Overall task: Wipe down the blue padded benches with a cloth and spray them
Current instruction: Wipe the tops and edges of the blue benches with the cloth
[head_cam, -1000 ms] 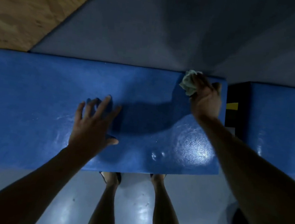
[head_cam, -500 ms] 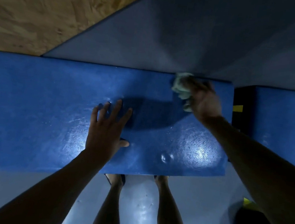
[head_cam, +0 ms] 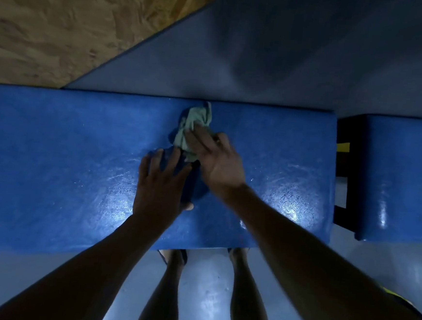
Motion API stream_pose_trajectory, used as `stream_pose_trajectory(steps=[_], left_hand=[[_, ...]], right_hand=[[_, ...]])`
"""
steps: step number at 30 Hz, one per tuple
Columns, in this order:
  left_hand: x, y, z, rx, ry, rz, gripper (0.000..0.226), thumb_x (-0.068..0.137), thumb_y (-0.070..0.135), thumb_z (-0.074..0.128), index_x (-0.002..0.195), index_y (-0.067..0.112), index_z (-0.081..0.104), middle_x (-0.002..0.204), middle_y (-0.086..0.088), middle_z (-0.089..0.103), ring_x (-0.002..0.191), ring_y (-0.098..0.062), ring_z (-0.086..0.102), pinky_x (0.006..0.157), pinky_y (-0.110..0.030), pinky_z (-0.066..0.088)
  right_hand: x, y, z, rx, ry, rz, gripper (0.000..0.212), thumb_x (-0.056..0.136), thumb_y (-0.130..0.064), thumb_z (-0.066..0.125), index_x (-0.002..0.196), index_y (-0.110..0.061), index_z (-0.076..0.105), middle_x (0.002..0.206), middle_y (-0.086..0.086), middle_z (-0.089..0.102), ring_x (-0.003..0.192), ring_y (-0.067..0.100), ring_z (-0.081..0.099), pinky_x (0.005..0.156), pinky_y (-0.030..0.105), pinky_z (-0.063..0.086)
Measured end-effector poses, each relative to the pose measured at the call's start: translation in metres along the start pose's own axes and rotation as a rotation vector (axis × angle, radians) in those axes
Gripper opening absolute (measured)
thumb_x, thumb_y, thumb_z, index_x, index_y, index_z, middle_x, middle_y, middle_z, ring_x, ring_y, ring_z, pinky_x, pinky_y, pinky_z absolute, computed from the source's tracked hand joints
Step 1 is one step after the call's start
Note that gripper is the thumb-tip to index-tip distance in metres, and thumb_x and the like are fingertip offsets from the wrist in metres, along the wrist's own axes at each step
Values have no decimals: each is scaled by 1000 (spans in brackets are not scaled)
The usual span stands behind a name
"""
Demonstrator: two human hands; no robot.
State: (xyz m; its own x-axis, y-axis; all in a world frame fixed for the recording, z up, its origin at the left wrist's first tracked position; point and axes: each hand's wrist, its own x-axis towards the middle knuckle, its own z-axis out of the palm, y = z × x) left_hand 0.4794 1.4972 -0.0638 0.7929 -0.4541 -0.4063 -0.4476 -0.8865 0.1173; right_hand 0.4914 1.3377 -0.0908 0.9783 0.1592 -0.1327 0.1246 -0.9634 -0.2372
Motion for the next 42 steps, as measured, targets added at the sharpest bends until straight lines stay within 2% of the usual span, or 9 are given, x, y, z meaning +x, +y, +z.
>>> stream_pose_trajectory(steps=[3,6,11,16,21,29,33,37,42], left_hand=[[0,-2,3,-35,-2,-1,114,44,57,89,144,28,43,157,-11,32,135,-44,35,110,-57,24],[-1,-2,3,-35,-7,9,114,48,59,88,146,28,38,159,-10,27,137,-44,32,111,-58,23],[-3,-4,5,-13,31,31,115,45,59,87,145,26,42,157,-13,31,132,-46,37,109,-58,27],[0,-4,9,-42,47,9,96,55,53,87,139,24,51,155,-14,36,131,-47,39,108,-59,28],[-3,-6,13,-62,83,37,116,41,58,90,143,23,48,156,-16,34,132,-49,39,107,-62,27],[-1,-5,6,-18,2,25,109,60,67,78,150,29,30,162,-12,17,139,-44,24,112,-56,18],[0,-4,7,10,-4,30,107,65,67,74,153,30,25,164,-10,11,141,-43,20,114,-55,15],[0,-6,11,-12,38,38,109,57,69,78,148,26,37,160,-13,25,135,-46,31,109,-55,14],[0,-5,10,-22,24,34,110,57,68,79,149,28,34,161,-12,21,137,-45,28,111,-55,16]], right_hand=[[-16,73,-14,-95,-32,-64,58,89,-20,39,145,-31,46,152,-7,43,106,33,52,81,40,51],[-44,127,-31,-27,43,374,71,80,-12,58,146,-32,43,153,-7,41,104,33,47,81,39,50],[-38,68,-11,54,186,875,79,74,-11,38,152,-24,33,159,-3,30,100,33,43,81,37,44],[-51,-47,21,90,92,428,67,84,-16,49,150,-19,36,158,2,33,106,34,48,84,39,46],[-75,40,-4,-74,-28,-64,68,84,-16,48,150,-23,38,157,-2,35,106,31,52,81,39,48],[-67,26,7,106,248,845,79,69,-14,37,147,-20,42,154,2,40,100,34,47,82,43,49],[-85,-51,16,118,25,485,73,78,-20,36,151,-24,36,159,-1,31,113,33,47,88,41,45],[-117,28,0,-107,-102,-140,74,80,-11,50,151,-26,36,159,-4,31,116,29,50,85,40,48],[-138,94,-19,-6,45,525,75,73,-12,38,147,-27,44,155,-3,39,105,30,44,82,43,51]])
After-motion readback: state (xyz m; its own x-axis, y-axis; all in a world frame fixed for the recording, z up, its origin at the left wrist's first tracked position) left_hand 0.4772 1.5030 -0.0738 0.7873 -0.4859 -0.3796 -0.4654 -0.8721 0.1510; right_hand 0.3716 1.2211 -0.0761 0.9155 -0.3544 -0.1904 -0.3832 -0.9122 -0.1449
